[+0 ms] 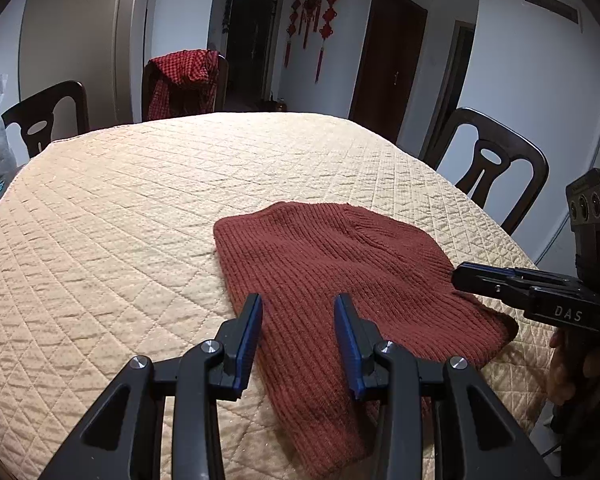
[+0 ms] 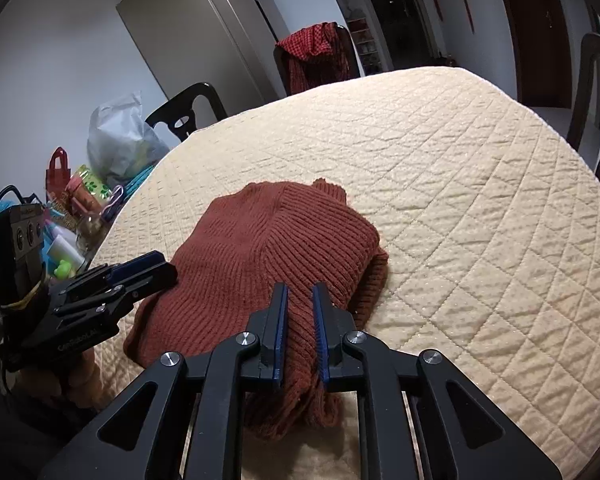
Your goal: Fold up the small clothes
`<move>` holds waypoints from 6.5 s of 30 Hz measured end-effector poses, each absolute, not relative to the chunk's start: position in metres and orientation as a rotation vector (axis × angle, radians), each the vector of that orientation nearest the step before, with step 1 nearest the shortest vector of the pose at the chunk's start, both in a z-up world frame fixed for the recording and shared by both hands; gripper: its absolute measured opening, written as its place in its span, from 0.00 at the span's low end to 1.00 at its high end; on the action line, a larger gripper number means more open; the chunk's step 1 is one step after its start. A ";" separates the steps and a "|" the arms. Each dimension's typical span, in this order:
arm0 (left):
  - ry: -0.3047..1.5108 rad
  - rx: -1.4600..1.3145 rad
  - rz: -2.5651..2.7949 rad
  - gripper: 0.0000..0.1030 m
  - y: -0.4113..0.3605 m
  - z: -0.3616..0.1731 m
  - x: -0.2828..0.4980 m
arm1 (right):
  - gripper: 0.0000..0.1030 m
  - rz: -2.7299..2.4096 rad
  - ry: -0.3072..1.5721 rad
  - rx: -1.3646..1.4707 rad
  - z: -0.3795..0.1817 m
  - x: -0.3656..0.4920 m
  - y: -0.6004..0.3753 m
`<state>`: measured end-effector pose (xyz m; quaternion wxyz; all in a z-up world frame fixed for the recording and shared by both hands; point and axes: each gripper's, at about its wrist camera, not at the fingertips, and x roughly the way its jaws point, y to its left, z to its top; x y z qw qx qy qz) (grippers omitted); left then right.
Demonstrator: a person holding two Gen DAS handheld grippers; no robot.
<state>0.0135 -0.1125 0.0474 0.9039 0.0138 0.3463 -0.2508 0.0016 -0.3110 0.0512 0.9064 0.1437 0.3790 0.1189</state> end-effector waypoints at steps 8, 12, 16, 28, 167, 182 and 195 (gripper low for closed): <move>0.713 -0.009 -0.522 0.39 -0.101 0.047 0.005 | 0.31 0.289 0.746 0.300 0.059 -0.010 -0.306; 0.724 -0.001 -0.547 0.39 -0.099 0.040 -0.003 | 0.31 0.342 0.758 0.250 0.055 -0.018 -0.298; 0.738 -0.015 -0.554 0.39 -0.096 0.035 -0.003 | 0.28 0.308 0.803 0.210 0.039 -0.020 -0.297; 0.801 -0.166 -0.550 0.43 -0.086 0.033 0.024 | 0.46 0.266 0.818 0.494 0.031 0.002 -0.337; 0.760 -0.023 -0.085 0.40 0.064 0.030 0.051 | 0.15 0.588 0.858 -0.005 0.038 0.104 -0.106; 0.781 -0.040 -0.076 0.40 0.064 0.025 0.037 | 0.15 0.583 0.878 0.001 0.031 0.091 -0.118; 0.762 -0.059 -0.101 0.40 0.057 0.032 0.054 | 0.15 0.552 0.845 0.021 0.037 0.118 -0.114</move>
